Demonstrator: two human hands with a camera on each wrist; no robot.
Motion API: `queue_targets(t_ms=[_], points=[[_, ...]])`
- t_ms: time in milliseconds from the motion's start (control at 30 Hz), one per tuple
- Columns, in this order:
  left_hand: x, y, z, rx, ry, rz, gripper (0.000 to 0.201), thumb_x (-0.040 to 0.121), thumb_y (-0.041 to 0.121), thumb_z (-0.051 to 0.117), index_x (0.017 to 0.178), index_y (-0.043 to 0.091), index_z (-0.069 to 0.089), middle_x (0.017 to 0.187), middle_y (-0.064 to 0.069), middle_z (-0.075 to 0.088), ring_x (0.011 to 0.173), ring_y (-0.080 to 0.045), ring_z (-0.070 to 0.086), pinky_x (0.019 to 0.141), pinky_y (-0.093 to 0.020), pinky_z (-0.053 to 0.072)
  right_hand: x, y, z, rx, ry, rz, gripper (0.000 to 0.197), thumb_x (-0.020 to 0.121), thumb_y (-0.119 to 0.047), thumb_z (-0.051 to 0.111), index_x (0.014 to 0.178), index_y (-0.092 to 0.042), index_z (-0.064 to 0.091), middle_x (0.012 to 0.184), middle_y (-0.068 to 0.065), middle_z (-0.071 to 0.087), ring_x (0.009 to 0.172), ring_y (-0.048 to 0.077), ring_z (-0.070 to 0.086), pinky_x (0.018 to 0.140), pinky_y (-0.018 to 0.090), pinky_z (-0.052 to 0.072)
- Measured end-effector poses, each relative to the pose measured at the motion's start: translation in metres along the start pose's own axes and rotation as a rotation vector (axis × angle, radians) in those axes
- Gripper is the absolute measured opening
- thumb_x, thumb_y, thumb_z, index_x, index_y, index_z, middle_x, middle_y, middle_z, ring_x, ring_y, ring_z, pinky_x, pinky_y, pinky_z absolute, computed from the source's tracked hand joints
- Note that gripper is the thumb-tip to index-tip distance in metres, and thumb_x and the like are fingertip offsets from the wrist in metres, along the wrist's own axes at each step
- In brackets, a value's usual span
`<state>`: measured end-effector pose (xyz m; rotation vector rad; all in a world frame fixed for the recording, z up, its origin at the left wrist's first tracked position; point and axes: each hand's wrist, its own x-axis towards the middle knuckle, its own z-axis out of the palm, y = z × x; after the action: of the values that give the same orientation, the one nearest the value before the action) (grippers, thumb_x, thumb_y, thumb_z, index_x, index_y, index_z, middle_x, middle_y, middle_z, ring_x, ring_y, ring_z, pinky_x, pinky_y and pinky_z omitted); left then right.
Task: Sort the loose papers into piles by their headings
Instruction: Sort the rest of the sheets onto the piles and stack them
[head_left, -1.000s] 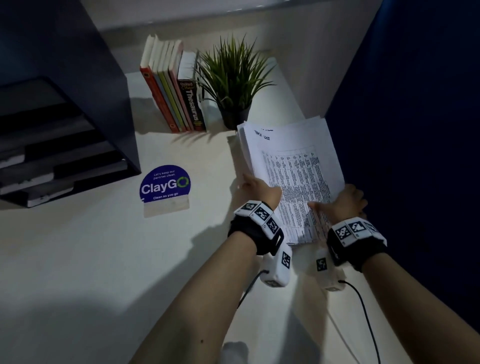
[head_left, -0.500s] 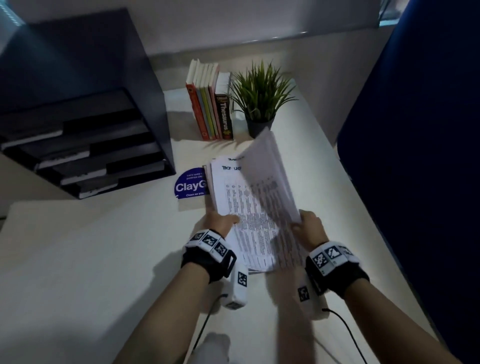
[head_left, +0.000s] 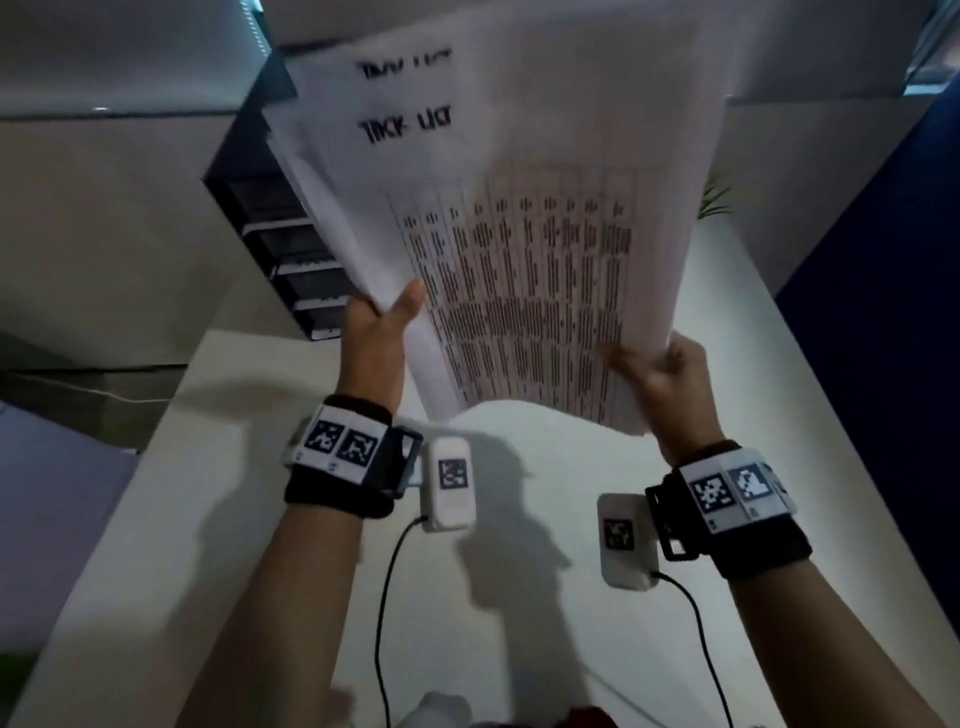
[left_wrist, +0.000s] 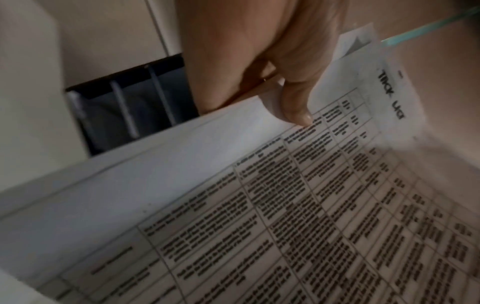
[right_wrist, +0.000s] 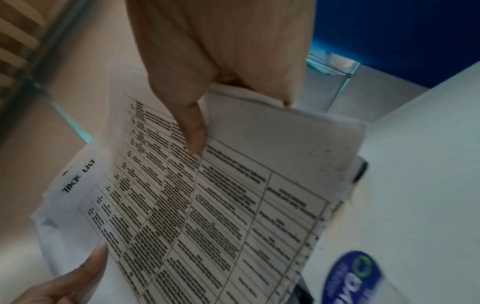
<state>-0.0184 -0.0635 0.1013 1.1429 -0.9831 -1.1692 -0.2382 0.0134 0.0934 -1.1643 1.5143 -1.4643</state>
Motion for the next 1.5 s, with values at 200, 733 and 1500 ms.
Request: queue_targets(t_ms=[200, 733, 1500], points=[[0.002, 0.017, -0.048, 0.001, -0.15, 0.11, 0.068, 0.04, 0.062, 0.083, 0.088, 0.021, 0.059, 0.074, 0.019, 0.07, 0.078, 0.0, 0.064, 0.076, -0.023, 0.052, -0.015, -0.024, 0.033, 0.145, 0.004, -0.077, 0.023, 0.074, 0.001, 0.072, 0.092, -0.009, 0.063, 0.08, -0.01, 0.069, 0.073, 0.0, 0.065, 0.064, 0.016, 0.052], [0.005, 0.006, -0.088, 0.023, -0.211, 0.112, 0.014, 0.09, 0.01, 0.054, 0.103, 0.016, 0.053, 0.091, 0.009, 0.067, 0.083, 0.001, 0.064, 0.073, -0.016, 0.05, -0.036, -0.014, 0.1, 0.229, 0.156, -0.174, 0.022, 0.086, 0.001, 0.058, 0.095, -0.019, 0.055, 0.088, -0.005, 0.062, 0.077, -0.001, 0.06, 0.066, 0.016, 0.049], [0.051, -0.034, -0.118, 0.285, 0.007, -0.116, 0.06, 0.095, 0.037, 0.043, 0.141, 0.001, 0.03, 0.145, -0.014, 0.037, 0.135, -0.024, 0.035, 0.111, -0.04, 0.032, 0.01, 0.017, 0.154, -0.016, 0.145, -0.056, 0.029, 0.089, -0.005, 0.055, 0.069, -0.016, 0.037, 0.063, 0.0, 0.033, 0.052, 0.002, 0.038, 0.05, 0.022, 0.035]])
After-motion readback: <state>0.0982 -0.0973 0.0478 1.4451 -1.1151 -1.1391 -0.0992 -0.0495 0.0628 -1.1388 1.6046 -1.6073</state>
